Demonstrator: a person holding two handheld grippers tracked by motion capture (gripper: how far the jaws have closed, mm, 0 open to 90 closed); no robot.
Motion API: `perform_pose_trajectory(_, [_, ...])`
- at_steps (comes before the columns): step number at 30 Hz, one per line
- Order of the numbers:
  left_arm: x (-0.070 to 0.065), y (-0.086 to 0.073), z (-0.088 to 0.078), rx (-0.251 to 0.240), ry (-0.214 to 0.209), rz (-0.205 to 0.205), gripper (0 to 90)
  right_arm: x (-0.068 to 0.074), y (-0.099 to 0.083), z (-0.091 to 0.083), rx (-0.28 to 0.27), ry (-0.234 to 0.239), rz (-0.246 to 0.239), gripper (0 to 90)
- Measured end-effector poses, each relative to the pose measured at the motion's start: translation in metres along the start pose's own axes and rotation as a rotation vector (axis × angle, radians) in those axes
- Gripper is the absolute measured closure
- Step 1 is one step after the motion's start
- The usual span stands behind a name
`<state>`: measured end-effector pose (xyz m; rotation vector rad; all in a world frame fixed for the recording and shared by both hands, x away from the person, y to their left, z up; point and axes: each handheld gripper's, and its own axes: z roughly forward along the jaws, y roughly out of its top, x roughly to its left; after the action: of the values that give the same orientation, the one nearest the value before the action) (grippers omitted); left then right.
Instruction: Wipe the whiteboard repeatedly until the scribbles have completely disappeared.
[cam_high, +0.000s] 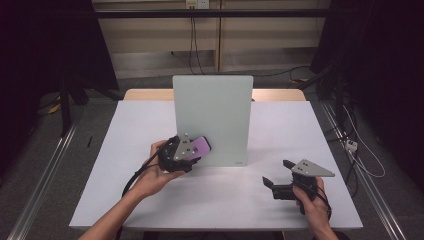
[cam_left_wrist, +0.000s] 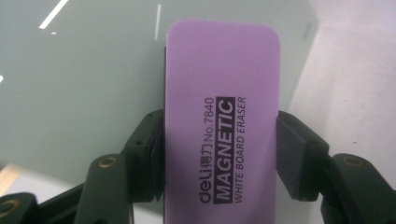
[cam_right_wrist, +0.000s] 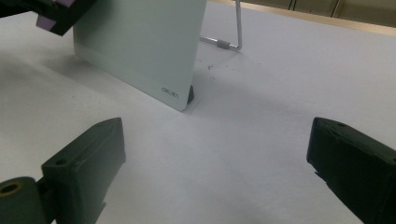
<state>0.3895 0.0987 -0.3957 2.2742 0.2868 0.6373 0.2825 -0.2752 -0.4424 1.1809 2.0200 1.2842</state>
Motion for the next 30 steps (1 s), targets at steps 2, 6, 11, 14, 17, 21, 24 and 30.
perform_pose_trajectory(2, [0.006, 0.0, -0.006, -0.012, 0.022, -0.016, 41.0, 0.0, 0.0, 0.0, 0.004, 0.0, 0.005, 4.3])
perform_pose_trajectory(6, [0.016, 0.0, -0.016, -0.039, 0.057, -0.045, 41.0, -0.001, 0.0, 0.0, 0.003, 0.003, 0.007, 4.3])
perform_pose_trajectory(11, [0.025, -0.001, -0.024, -0.07, 0.078, -0.088, 41.0, -0.001, 0.0, 0.001, 0.006, 0.003, 0.004, 4.3])
perform_pose_trajectory(14, [0.03, -0.004, -0.026, -0.095, 0.053, -0.137, 41.0, 0.0, 0.0, 0.002, 0.007, 0.004, 0.007, 4.3])
perform_pose_trajectory(17, [0.03, -0.001, -0.029, -0.103, 0.051, -0.137, 41.0, 0.0, 0.0, 0.002, 0.01, 0.003, 0.015, 4.3])
perform_pose_trajectory(21, [0.031, 0.002, -0.036, -0.114, 0.039, -0.142, 41.0, 0.001, 0.0, 0.003, 0.009, 0.003, 0.014, 4.3])
perform_pose_trajectory(24, [0.032, 0.002, -0.039, -0.123, 0.033, -0.153, 41.0, 0.001, 0.0, 0.004, 0.012, 0.004, 0.011, 4.3])
perform_pose_trajectory(30, [0.033, 0.003, -0.041, -0.151, -0.036, -0.21, 41.0, 0.0, 0.0, 0.002, 0.009, 0.008, 0.006, 4.3])
